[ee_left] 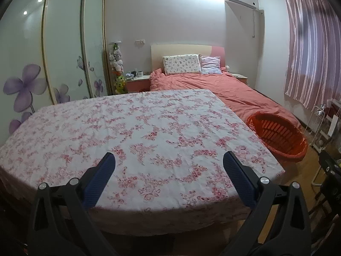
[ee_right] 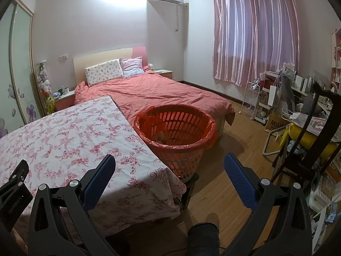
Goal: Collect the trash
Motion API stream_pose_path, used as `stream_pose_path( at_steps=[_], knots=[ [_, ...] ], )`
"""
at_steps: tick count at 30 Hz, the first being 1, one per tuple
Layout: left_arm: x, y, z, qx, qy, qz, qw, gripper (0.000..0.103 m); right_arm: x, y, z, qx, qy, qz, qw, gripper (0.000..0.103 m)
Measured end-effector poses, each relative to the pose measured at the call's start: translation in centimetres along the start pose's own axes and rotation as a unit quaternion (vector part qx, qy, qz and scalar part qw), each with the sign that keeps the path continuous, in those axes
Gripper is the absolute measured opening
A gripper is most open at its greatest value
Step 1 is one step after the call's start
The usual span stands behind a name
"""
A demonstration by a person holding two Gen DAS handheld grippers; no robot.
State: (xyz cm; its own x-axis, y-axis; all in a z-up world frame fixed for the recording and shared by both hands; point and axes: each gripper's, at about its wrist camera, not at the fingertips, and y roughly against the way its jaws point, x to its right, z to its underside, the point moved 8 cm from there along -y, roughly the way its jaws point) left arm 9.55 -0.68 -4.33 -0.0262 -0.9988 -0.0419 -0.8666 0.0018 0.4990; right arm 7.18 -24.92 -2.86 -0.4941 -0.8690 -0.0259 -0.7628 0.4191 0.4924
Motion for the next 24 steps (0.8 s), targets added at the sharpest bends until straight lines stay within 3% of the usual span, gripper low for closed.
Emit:
stream_pose_path(
  at_steps=[24],
  knots=[
    [0.88,0.88,-0.74,0.009,0.001,0.019,0.9998,0.099,-0.22,0.16,-0.17,0.002,-0.004,-0.001,1.0,0.101]
  ],
)
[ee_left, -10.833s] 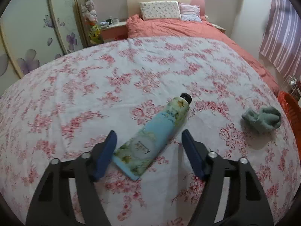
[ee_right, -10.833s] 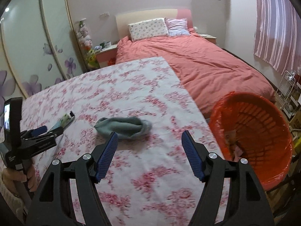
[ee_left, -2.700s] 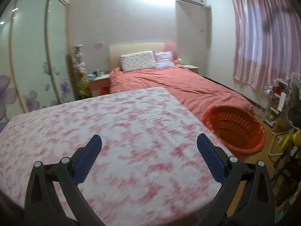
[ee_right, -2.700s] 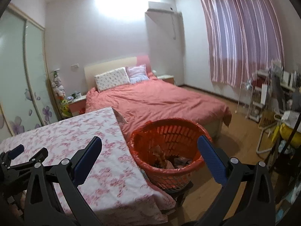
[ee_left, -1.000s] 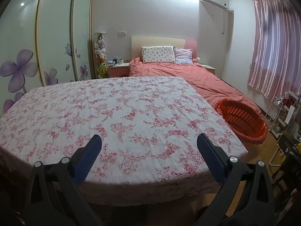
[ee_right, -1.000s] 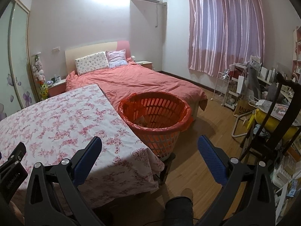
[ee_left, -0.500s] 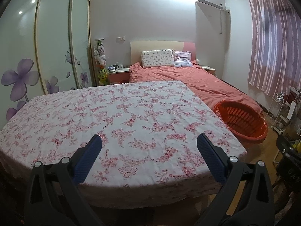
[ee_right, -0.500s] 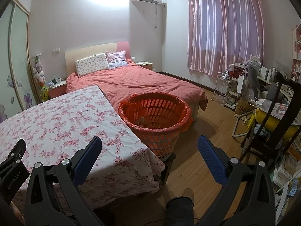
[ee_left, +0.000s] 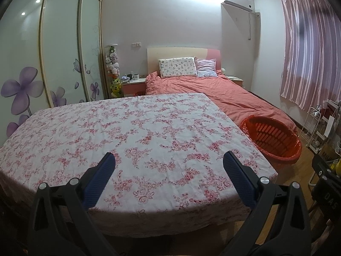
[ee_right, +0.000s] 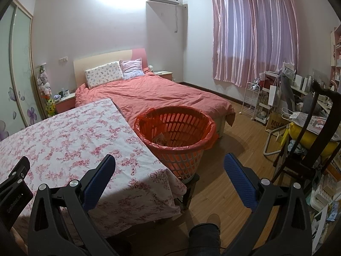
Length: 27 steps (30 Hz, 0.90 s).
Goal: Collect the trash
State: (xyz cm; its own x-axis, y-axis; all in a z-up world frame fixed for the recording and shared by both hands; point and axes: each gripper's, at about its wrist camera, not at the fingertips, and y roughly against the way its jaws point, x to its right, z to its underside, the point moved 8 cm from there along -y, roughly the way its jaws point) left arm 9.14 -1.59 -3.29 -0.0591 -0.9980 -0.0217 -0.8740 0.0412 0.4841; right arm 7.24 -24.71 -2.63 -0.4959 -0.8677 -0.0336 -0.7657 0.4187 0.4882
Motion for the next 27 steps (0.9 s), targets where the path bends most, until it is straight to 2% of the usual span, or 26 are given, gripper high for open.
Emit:
stream_pose_path(
  at_steps=[27],
  knots=[
    [0.27,0.22,0.04,0.0,0.001,0.002,1.0,0.099,0.0,0.04,0.04,0.001,0.0,0.0,1.0,0.101]
  ],
)
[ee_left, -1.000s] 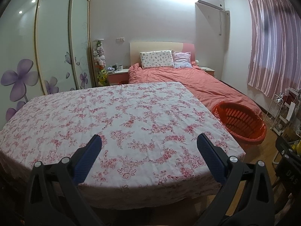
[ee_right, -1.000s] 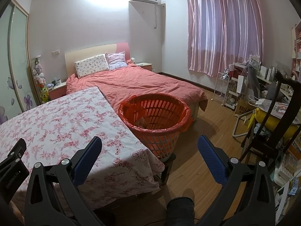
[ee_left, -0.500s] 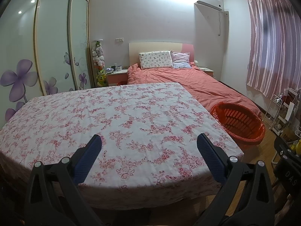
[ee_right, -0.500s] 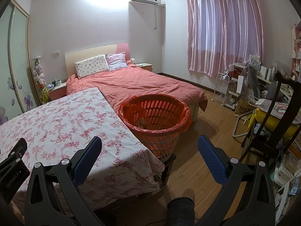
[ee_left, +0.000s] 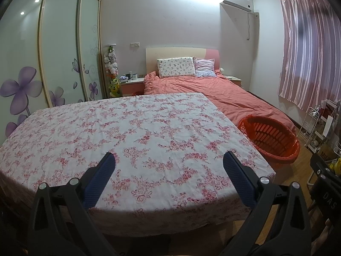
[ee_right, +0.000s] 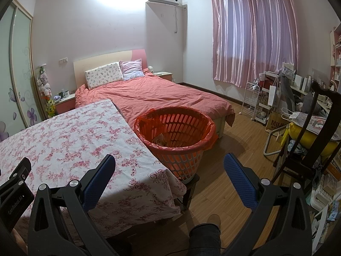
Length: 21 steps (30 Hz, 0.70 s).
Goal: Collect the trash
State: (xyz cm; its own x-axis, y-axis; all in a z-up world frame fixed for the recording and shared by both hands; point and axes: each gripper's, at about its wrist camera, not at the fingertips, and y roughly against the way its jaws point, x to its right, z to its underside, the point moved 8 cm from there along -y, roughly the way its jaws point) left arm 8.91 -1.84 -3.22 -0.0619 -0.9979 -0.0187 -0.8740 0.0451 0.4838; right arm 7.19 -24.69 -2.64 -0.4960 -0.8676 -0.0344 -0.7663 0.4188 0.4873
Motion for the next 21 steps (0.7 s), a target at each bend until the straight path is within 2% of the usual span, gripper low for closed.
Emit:
stream_pose_path(
  at_steps=[21],
  knots=[
    [0.09,0.03,0.12,-0.001,0.0,0.001,1.0,0.099,0.1,0.01,0.11,0.0,-0.001,0.0,1.0,0.101]
  ],
)
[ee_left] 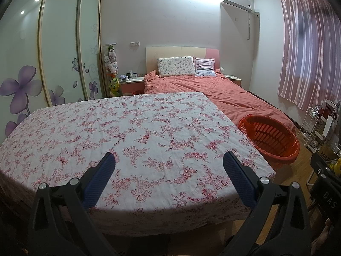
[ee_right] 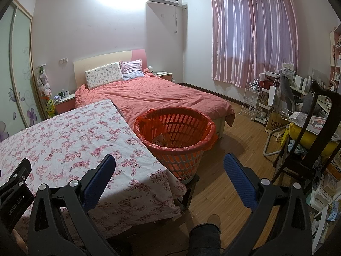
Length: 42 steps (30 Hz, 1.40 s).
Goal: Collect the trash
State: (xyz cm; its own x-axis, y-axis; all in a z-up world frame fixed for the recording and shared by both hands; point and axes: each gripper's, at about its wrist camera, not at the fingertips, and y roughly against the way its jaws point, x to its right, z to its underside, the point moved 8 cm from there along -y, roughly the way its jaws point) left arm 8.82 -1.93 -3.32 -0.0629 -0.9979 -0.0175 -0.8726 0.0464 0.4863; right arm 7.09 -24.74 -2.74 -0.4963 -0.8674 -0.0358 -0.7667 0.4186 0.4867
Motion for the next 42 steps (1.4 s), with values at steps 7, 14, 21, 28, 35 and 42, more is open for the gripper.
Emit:
stream_pose_path(
  at_steps=[7,14,21,28,35,42],
  knots=[
    [0.01,0.01,0.01,0.0,0.001,0.0,1.0,0.099,-0.01,0.01,0.01,0.0,0.0,0.0,1.0,0.101],
    [0.02,0.03,0.09,-0.001,0.001,0.001,1.0,0.099,-0.01,0.03,0.03,0.0,0.0,0.0,1.0,0.101],
    [-0.03,0.0,0.05,-0.001,0.002,0.0,1.0,0.099,-0.02,0.04,0.06,0.0,0.0,0.0,1.0,0.101],
    [0.1,0.0,0.39,-0.003,0.003,0.0,1.0,0.099,-0.03,0.04,0.08,0.0,0.0,0.0,1.0,0.101],
    [-0.04,-0.07,0.31,-0.004,0.002,-0.001,1.0,0.099,-0.06,0.06,0.1,0.0,0.0,0.0,1.0,0.101],
    [0.01,-0.05,0.33,-0.004,0.002,0.0,1.0,0.099,-0.1,0.08,0.1,0.0,0.0,0.0,1.0,0.101]
  ],
)
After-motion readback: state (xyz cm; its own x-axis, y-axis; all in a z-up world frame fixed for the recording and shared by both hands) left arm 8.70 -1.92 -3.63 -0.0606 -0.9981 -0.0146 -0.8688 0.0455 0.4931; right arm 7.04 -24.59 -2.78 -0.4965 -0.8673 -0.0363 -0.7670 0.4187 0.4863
